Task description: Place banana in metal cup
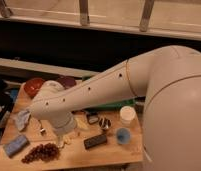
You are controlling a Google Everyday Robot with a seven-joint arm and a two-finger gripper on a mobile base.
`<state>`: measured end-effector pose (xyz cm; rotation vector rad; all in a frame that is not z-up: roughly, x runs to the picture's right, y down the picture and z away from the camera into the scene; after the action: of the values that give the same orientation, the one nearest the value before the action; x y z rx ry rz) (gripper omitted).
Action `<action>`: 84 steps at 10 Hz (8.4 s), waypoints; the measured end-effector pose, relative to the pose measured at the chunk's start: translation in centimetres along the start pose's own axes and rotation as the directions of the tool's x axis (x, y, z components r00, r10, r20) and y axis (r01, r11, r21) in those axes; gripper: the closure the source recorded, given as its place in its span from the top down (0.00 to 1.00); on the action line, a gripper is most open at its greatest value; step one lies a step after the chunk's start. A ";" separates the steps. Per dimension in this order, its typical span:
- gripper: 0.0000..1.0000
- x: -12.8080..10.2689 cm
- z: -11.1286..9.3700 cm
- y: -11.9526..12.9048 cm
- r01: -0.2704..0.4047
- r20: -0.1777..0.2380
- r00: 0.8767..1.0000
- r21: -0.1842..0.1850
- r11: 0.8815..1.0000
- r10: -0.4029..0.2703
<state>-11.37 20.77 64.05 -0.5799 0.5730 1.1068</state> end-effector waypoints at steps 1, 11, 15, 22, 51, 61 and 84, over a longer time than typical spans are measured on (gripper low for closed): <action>0.80 0.0 0.0 0.0 0.000 0.000 1.000 0.000 1.000 0.000; 0.80 -7.4 0.0 0.2 -0.035 0.012 0.999 -0.051 0.998 0.036; 0.80 -11.1 -0.2 3.6 0.028 0.025 0.999 -0.096 0.995 -0.025; 0.80 -16.2 0.1 11.4 0.178 0.026 0.984 -0.104 0.978 -0.177; 0.22 -14.5 11.8 8.3 0.032 -0.253 0.964 -0.187 0.982 -0.080; 0.18 -16.2 -0.2 4.7 0.044 0.025 0.999 -0.135 0.990 -0.041; 0.18 -13.3 -0.6 -16.5 -0.419 0.058 0.904 -0.067 0.905 0.423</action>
<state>-0.63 6.20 75.10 -0.4698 0.6253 1.5512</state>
